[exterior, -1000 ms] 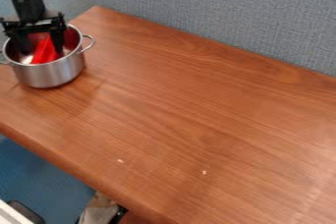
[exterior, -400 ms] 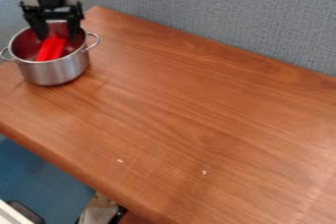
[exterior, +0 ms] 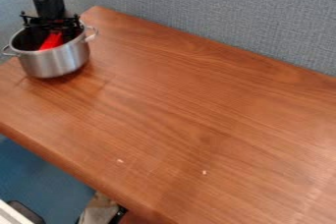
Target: Put the red object in the metal pot
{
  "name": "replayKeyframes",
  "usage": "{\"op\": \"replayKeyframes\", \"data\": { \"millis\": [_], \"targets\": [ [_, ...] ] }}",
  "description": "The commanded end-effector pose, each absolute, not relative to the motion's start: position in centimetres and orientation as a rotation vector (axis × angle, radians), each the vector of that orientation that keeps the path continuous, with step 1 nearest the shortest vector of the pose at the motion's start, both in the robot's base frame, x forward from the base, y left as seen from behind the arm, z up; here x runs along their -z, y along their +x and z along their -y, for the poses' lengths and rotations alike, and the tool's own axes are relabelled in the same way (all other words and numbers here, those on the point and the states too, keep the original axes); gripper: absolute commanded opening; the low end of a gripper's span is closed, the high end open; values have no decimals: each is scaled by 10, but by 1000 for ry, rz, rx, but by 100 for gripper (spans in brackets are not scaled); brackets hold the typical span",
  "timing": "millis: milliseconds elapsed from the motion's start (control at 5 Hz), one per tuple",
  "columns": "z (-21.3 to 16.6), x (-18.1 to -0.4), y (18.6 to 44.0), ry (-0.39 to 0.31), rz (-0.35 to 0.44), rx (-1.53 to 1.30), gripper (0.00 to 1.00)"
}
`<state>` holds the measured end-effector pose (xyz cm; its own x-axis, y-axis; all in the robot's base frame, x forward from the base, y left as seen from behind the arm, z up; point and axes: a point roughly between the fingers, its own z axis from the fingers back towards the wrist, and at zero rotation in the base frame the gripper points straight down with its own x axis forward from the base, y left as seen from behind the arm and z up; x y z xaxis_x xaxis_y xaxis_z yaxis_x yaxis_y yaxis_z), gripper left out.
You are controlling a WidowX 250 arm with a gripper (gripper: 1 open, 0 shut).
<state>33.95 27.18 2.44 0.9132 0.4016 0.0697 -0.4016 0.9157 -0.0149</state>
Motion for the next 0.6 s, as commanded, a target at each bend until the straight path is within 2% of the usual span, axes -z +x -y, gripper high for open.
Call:
{"op": "replayKeyframes", "data": {
  "millis": [0, 200, 400],
  "targets": [
    [-274, -13, 352, -17, 81, -389, 100],
    [-274, -13, 342, -14, 136, -365, 0],
    [-276, -14, 334, -12, 195, -342, 0]
  ]
}}
